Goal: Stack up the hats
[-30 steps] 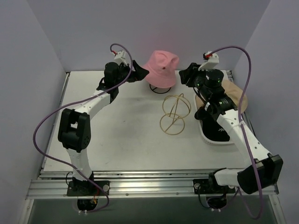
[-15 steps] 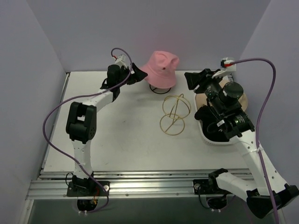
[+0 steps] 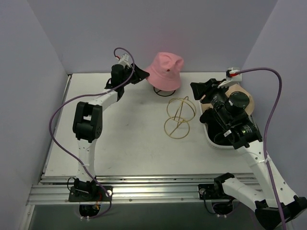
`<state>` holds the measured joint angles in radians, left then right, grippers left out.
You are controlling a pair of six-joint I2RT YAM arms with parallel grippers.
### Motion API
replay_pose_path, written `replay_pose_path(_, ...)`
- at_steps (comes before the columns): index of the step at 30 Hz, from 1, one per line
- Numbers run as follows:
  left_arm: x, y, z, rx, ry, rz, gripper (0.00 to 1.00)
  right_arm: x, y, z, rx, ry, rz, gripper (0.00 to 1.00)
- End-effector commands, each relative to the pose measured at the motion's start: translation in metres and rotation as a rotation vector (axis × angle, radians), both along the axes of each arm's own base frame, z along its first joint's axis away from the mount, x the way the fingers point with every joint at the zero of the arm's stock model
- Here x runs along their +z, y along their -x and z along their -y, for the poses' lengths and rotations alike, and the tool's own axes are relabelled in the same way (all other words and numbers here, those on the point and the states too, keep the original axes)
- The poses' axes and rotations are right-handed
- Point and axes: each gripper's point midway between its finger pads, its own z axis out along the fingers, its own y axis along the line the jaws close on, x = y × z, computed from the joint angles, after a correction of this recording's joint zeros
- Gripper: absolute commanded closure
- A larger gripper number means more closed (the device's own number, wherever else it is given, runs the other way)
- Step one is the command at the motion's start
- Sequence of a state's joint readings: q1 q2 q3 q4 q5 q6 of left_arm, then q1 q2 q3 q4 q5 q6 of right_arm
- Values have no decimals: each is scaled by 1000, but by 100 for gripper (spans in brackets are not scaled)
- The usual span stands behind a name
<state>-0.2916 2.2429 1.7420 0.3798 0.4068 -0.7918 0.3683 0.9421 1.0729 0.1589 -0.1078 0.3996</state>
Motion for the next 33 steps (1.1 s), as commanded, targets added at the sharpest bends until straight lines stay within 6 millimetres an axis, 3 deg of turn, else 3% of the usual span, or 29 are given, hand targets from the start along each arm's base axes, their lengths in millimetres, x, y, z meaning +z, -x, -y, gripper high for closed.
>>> replay_pose_path(1, 15, -10, -3, -6, 35, 59, 55, 13, 5, 2, -8, -5, 53, 60)
replay_pose_path(7, -7, -13, 1, -31, 38, 30, 80, 10, 4, 4, -15, 9, 55, 60)
replay_pose_path(8, -11, -13, 2, -35, 38, 25, 92, 10, 4, 4, -15, 10, 55, 60)
replay_pose_path(9, -14, -13, 2, -37, 37, 19, 97, 9, 4, 4, -15, 12, 55, 60)
replay_pose_path(26, -51, -18, -10, 0, 14, -60, 92, 7, 4, 5, -21, 24, 54, 60)
replay_pose_path(33, -55, -22, -10, 3, 39, -83, 91, 8, 5, 6, -24, 27, 57, 60)
